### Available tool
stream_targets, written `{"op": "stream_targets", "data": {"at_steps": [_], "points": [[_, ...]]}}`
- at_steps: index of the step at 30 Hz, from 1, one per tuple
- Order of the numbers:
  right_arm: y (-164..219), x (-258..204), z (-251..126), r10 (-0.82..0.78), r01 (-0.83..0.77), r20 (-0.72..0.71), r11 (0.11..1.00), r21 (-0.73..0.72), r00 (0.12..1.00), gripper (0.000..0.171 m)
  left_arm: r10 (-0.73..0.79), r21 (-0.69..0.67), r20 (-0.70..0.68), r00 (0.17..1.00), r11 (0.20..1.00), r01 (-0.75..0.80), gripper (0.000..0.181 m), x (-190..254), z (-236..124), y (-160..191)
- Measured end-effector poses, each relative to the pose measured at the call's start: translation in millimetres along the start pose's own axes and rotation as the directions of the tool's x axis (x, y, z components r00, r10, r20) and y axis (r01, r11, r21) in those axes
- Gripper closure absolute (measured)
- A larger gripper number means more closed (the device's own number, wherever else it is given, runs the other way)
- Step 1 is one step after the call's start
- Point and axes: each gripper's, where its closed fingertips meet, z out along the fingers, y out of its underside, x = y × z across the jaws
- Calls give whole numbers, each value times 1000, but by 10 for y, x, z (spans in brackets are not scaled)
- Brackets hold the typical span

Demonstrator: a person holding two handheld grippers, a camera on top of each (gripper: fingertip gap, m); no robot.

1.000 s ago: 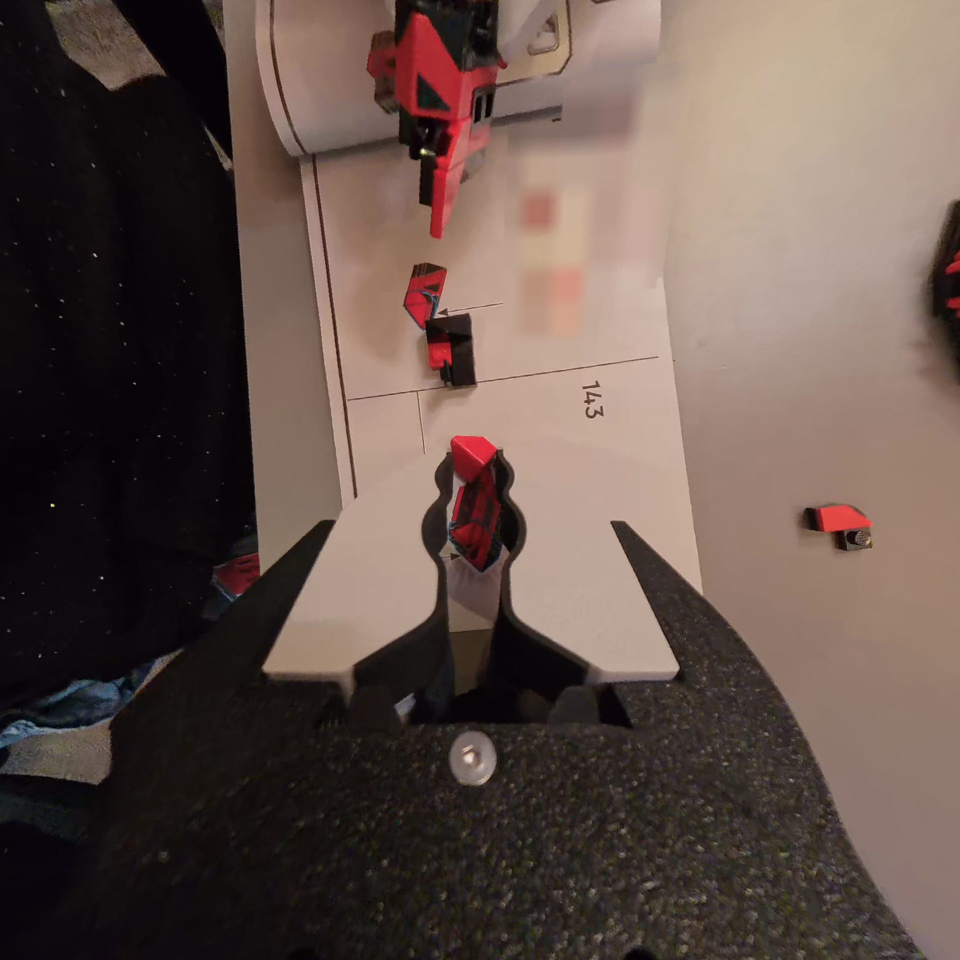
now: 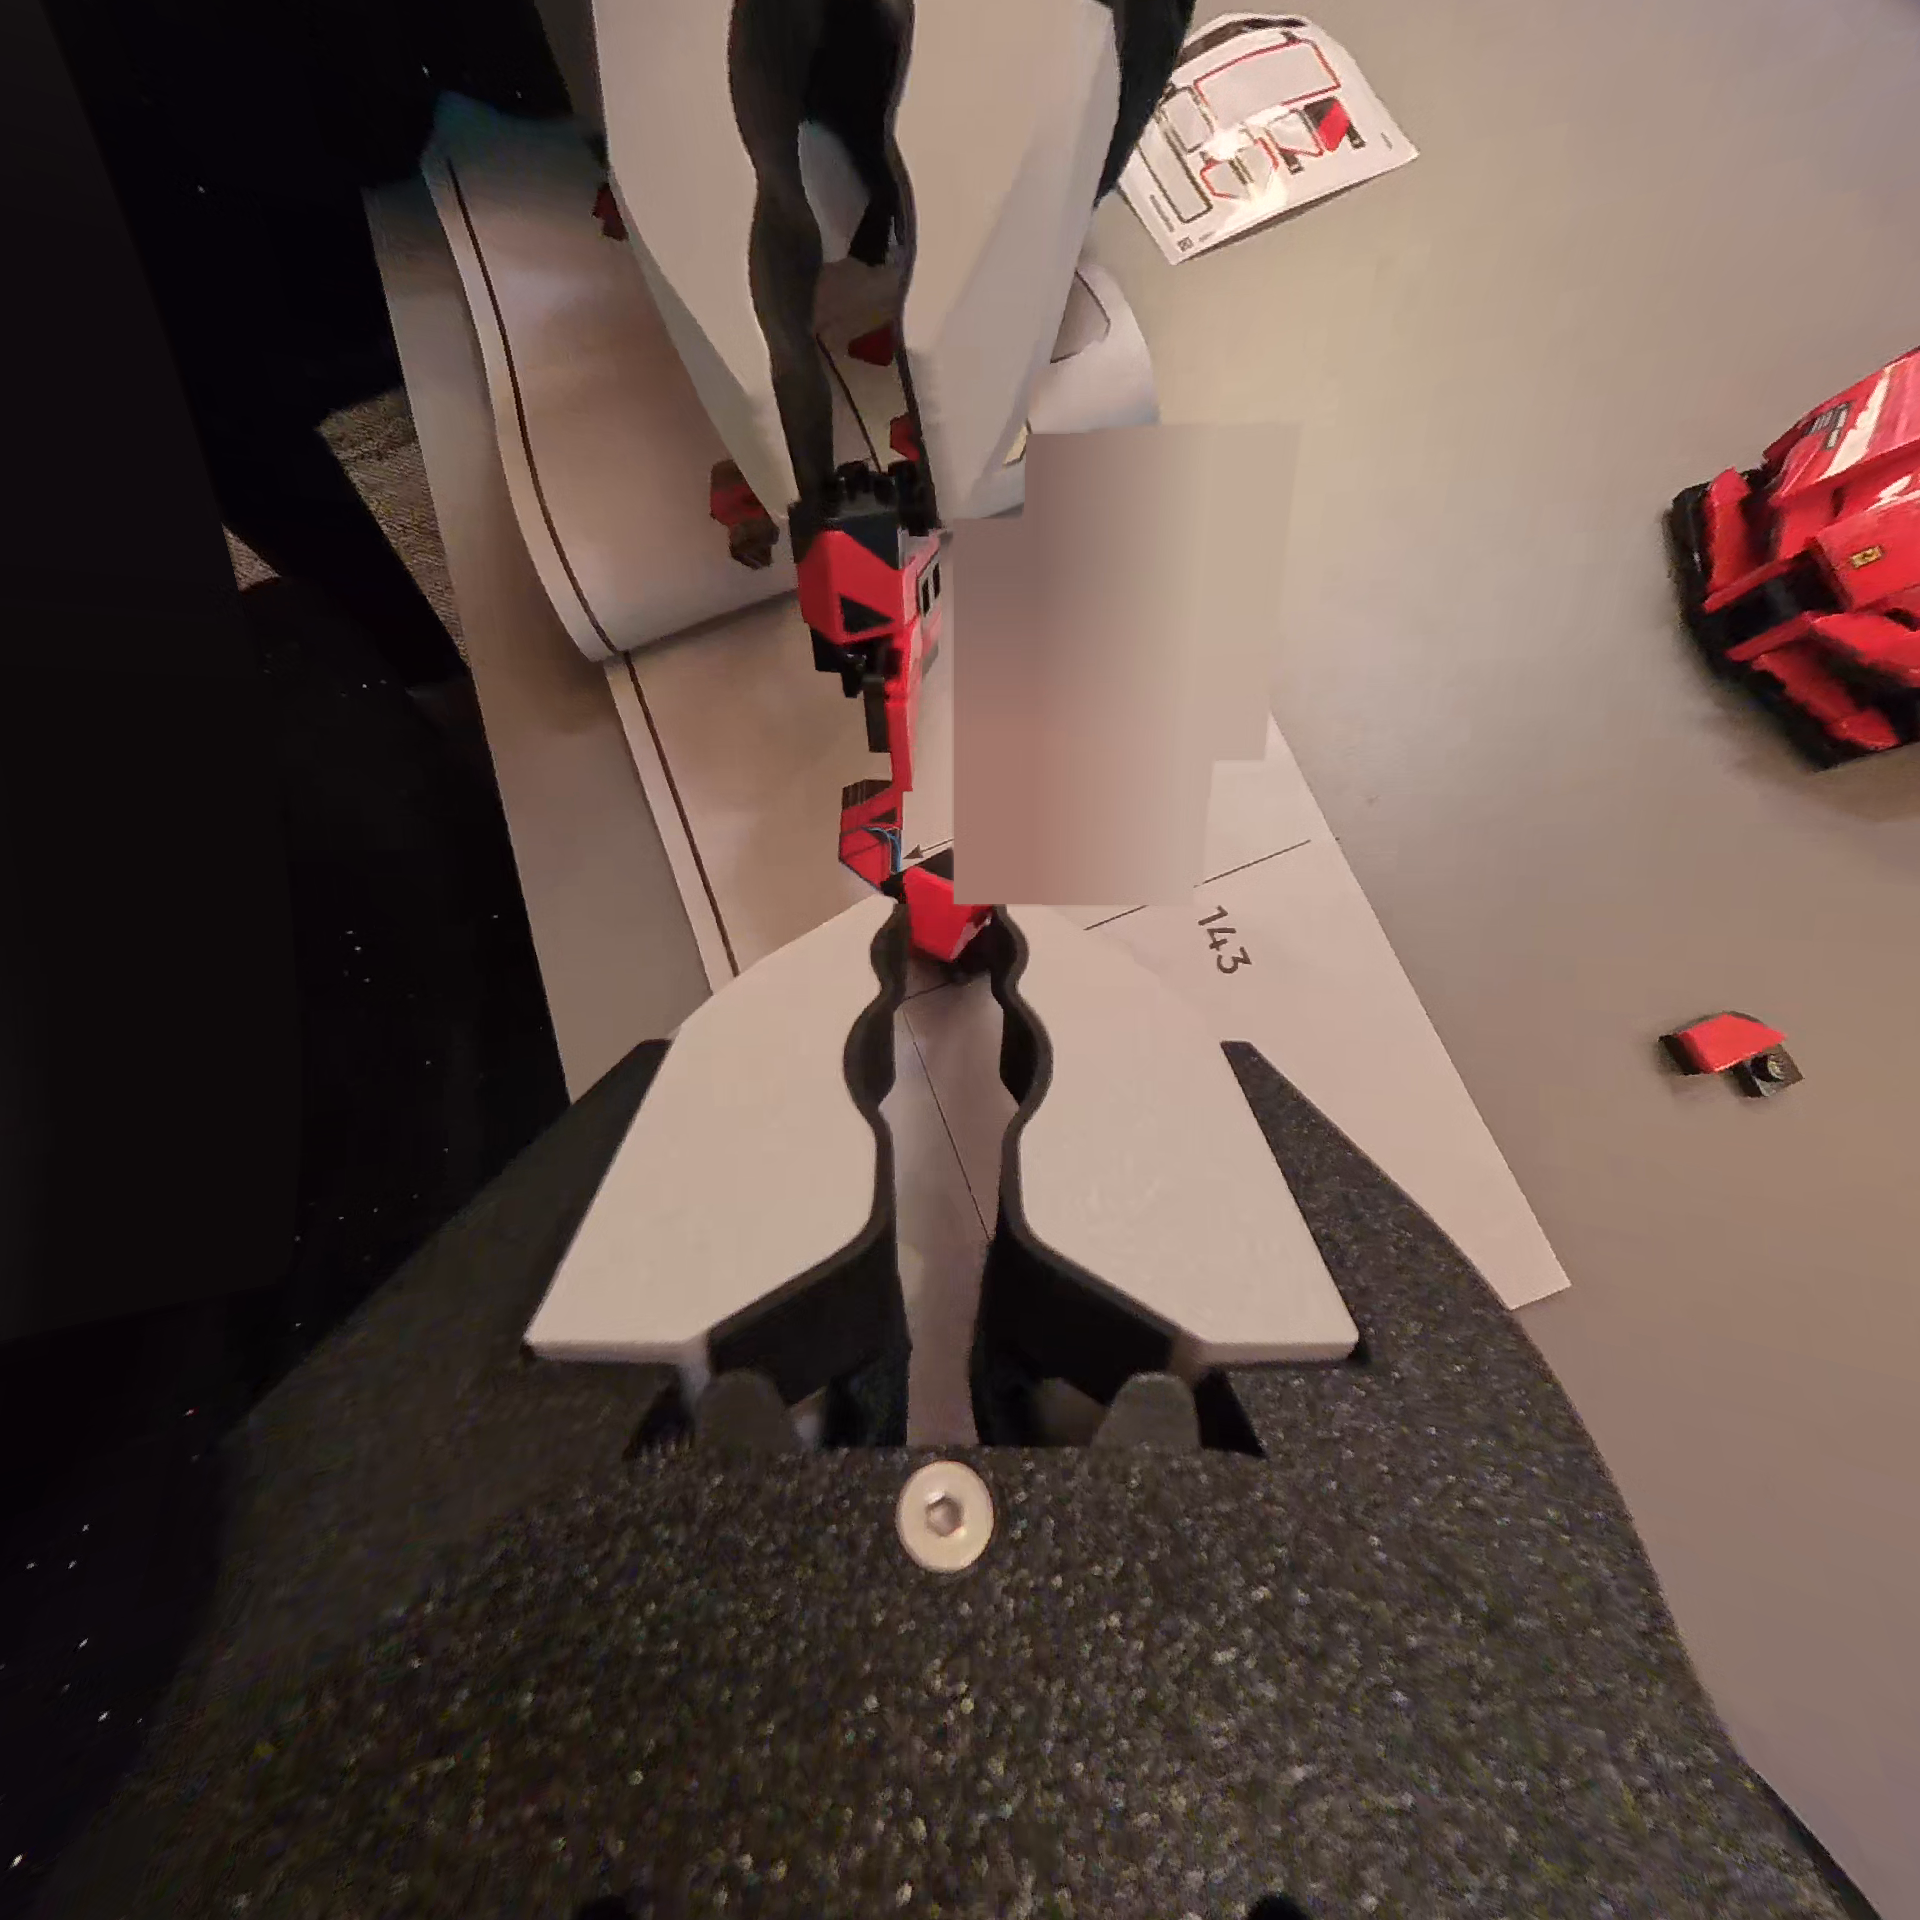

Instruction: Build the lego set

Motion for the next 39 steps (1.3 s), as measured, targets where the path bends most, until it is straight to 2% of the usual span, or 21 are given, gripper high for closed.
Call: {"op": "stream_targets", "data": {"at_steps": [4,10,15,20,25,34,39], "points": [[18,-34,-43,-7,8,49,1000,-25,999,141,-3,-2,1,1000,1000,3,163,-3,0,9],[-45,30,-196,-103,113,125,990,-81,987,149,-3,-7,-1,1000,1000,3,163,-1,-2,15],[-161,115,-152,-71,94,248,992,-81,966,167,-5,-4,5,1000,1000,5,163,-7,-18,13],[-42,105,25,27,51,346,975,-215,938,152,-5,-15,-3,1000,1000,5,163,3,-8,31],[42,93,87,86,32,366,952,-304,927,154,-9,-15,-6,1000,1000,9,163,5,-5,36],[12,114,59,71,28,365,966,-258,928,158,-9,-25,-7,1000,1000,9,163,8,5,53],[-74,22,-24,-45,102,339,984,-150,940,158,-9,-32,-6,1000,999,8,163,7,6,63]]}}
